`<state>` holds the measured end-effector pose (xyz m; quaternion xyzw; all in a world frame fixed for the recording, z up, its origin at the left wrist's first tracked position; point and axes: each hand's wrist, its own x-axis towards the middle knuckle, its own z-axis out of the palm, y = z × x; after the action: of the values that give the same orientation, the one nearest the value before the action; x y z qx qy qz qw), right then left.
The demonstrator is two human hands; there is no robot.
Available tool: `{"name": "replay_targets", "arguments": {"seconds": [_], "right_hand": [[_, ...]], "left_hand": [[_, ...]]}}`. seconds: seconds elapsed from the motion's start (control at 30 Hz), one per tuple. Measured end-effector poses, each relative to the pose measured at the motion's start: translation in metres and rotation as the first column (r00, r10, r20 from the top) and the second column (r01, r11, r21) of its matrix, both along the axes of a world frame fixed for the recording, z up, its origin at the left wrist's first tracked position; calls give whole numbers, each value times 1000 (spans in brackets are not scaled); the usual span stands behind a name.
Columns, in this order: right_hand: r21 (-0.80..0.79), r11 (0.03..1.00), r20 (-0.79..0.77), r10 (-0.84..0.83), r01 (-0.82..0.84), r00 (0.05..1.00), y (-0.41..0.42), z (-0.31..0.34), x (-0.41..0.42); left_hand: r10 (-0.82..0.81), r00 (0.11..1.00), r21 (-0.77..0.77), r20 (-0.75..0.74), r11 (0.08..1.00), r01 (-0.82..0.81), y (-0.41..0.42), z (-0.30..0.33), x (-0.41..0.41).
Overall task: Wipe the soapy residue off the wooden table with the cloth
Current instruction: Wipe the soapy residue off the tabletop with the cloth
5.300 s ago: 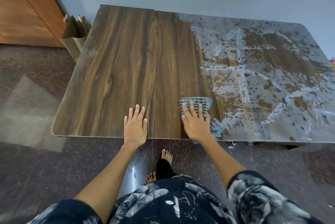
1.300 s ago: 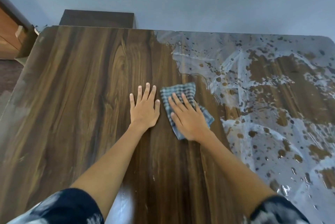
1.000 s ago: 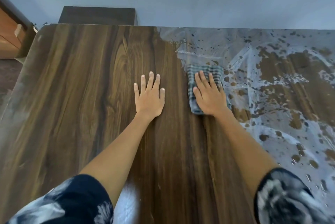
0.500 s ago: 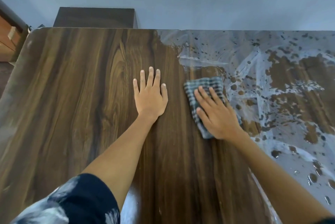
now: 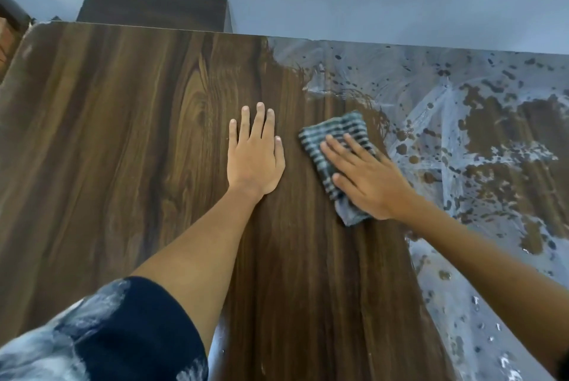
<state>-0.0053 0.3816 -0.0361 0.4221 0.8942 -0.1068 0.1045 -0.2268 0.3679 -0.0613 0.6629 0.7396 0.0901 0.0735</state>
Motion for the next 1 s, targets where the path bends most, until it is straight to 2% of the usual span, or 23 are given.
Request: {"name": "replay_targets", "arguments": {"seconds": [0.13,0.23,0.3,0.37,0.5,0.57,0.67,0.83,0.9,1.0], "right_hand": [[16,949,-1,-316,316,949,69,-8,-24],[3,907,-33,-422,422,906,111,-10,-68],[24,924,-45,-380,381,924,114,-10,-91],[40,964,-51,-262,264,964,100,-9,-96],[65,997,-28,-28,30,999,40,-2,-57],[31,999,10,-42,41,999,32,2,-36],[12,985,41,-172,172,984,63,3,-31],[22,925,-21,-378,378,926,138,-7,-82],[51,928,-53,-368,370,929,148,-11,-109],[75,977,-68,-196,201,978,131,-10,-121]], "left_hand": [[11,1000,-1,-9,1000,-11,-1,-3,1],[20,1000,10,12,1000,-20,1,-2,1],[36,998,21,61,999,-37,3,-1,-1],[54,992,34,113,998,-58,6,-2,-2],[100,983,55,155,992,-109,6,-4,-3],[119,983,66,143,989,-130,5,-5,-2],[123,985,85,120,987,-133,5,-7,1],[127,988,77,88,988,-134,6,-6,3],[124,988,76,88,988,-131,6,-5,3],[119,988,72,93,989,-126,6,-5,2]]}}
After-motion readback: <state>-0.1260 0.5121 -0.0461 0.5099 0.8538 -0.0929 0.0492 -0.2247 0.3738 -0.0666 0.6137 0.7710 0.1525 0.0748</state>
